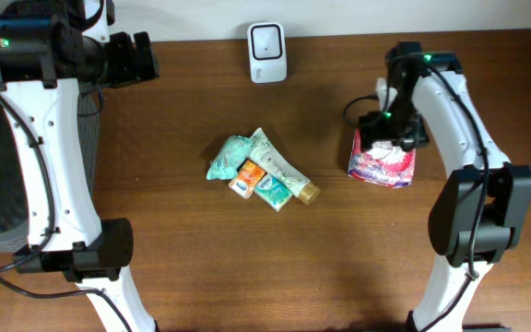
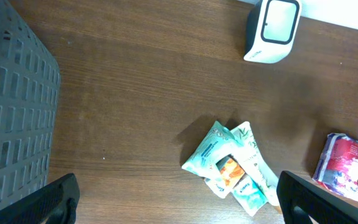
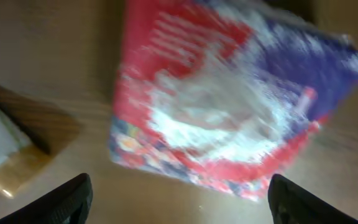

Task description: Scan the item barcode

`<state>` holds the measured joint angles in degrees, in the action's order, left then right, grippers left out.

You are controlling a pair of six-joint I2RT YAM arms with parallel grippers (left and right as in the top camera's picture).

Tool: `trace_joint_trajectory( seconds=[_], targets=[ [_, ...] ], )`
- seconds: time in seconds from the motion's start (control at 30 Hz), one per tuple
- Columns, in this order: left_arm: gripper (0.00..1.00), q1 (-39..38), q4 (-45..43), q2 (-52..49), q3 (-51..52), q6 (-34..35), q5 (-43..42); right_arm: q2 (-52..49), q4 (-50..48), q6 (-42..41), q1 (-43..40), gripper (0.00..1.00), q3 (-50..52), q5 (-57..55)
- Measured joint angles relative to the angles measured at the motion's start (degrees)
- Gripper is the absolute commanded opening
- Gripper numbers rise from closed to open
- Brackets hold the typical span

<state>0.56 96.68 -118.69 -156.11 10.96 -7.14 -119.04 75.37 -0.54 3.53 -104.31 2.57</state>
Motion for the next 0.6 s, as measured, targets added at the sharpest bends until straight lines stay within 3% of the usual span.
trace_joint_trajectory(
  seconds=[0.2,0.43,0.57,0.6],
  targets=[
    [0.99,0.0,0.0,0.0,0.0,0.0,0.02,-0.11,-3.69,-15.23,10.4,0.78,0.02,-12.81],
    [0.99,0.0,0.0,0.0,0.0,0.0,0.0,-4.15,-4.33,-27.43,16.09,0.77,3.91,-28.04],
    [0.99,0.0,0.0,0.0,0.0,0.0,0.0,-6.38,-7.06,-28.98,15.96,0.57,6.97,-30.01],
    [0.99,0.0,0.0,0.0,0.0,0.0,0.0,-6.62,-7.56,-29.03,15.96,0.46,7.39,-30.25]
  ],
)
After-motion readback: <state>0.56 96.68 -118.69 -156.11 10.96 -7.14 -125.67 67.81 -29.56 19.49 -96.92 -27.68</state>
